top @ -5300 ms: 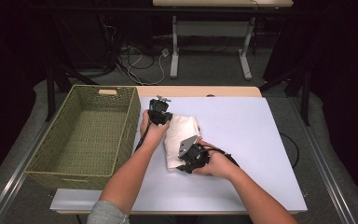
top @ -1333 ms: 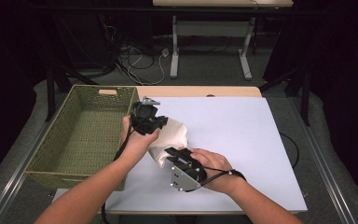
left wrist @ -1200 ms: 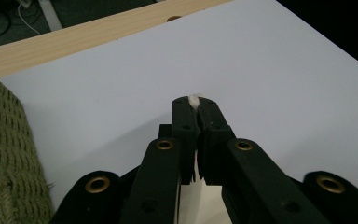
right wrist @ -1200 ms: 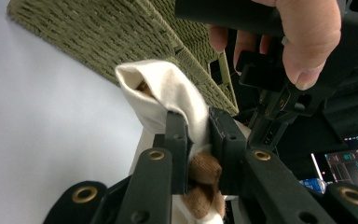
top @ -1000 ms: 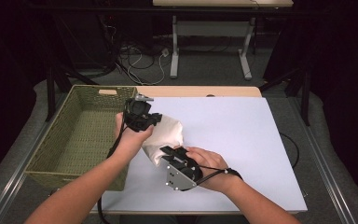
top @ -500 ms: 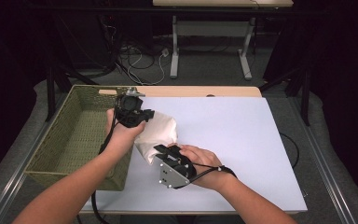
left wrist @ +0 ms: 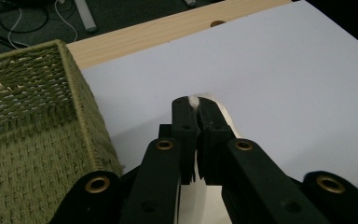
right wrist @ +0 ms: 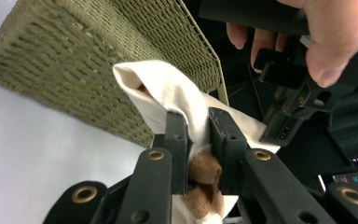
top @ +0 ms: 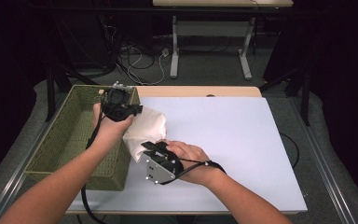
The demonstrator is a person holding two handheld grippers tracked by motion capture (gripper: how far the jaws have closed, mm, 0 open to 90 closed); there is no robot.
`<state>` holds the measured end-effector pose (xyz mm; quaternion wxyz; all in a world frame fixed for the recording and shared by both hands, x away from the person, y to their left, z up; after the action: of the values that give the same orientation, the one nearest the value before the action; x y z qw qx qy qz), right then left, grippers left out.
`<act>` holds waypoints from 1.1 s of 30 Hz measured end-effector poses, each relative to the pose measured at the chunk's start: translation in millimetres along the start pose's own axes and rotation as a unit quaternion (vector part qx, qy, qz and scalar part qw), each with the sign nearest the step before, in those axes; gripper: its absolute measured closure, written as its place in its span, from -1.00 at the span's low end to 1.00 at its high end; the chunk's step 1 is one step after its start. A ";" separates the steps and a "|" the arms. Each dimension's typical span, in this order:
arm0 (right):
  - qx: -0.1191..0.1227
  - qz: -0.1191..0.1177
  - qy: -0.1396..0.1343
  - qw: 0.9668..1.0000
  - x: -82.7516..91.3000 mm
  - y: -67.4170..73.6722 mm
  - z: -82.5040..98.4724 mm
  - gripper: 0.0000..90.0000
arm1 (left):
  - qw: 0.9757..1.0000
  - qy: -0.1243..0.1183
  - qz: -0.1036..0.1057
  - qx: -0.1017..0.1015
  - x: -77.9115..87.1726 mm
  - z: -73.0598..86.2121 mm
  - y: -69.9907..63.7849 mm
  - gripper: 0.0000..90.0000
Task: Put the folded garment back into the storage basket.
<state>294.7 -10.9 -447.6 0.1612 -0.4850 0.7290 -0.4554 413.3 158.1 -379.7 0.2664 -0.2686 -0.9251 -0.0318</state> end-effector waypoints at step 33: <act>0.013 -0.020 -0.040 0.999 -88.2 -7.1 -46.8 0.75 | 0.997 -0.024 -0.062 0.035 43.4 1.1 87.8 0.93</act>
<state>309.1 87.4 -435.1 0.1870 -0.5151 0.7063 -0.4481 426.9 254.1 -365.9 0.2511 -0.2018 -0.9466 -0.0093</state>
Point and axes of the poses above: each handheld gripper's, and its own axes: x roughly backward along the jaws, z roughly out of its underside, y roughly to its left, the point moved 1 cm from there along -x, roughly forward along the jaws, and after that the axes turned 12 degrees about -y, right-handed, at the moved point
